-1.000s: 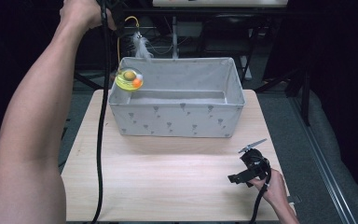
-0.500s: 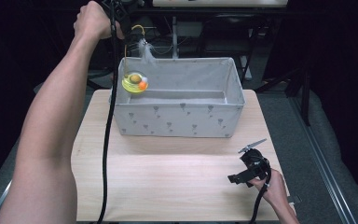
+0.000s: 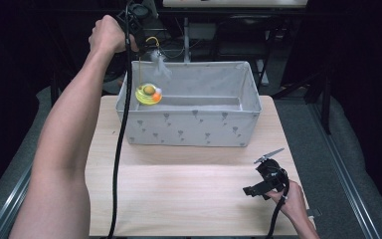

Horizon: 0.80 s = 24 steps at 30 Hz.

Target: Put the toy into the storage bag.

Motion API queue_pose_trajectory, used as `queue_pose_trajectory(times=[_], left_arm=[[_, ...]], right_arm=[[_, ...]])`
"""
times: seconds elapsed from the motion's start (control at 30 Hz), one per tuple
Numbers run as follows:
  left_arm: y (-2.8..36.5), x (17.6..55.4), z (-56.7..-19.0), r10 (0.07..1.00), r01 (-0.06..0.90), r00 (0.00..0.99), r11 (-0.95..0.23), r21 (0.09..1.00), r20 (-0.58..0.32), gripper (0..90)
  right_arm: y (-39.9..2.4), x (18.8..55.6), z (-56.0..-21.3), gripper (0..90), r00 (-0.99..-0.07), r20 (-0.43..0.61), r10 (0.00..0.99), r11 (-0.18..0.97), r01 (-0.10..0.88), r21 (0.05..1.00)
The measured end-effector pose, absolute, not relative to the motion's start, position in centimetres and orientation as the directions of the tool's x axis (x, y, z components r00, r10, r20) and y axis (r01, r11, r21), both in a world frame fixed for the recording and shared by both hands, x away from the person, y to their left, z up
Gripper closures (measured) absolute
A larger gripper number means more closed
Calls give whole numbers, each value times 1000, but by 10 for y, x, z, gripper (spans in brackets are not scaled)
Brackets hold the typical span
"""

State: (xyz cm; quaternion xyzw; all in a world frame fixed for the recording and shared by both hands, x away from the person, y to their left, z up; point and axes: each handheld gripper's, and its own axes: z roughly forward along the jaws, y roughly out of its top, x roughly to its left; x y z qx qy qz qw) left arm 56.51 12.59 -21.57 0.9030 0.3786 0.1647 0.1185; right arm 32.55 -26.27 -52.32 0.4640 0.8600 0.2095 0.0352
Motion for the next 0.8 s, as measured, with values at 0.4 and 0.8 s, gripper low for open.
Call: queue_pose_trajectory(times=[0.4, 0.8], left_arm=[[139, 565, -247, 731, 660, 662, -673, 334, 165, 883], [157, 560, -273, 730, 669, 671, -671, 320, 129, 883]], right_arm=[[-261, 325, -524, 41, -572, 154, 806, 476, 780, 407], [-261, 325, -525, 41, -568, 158, 807, 470, 782, 408]])
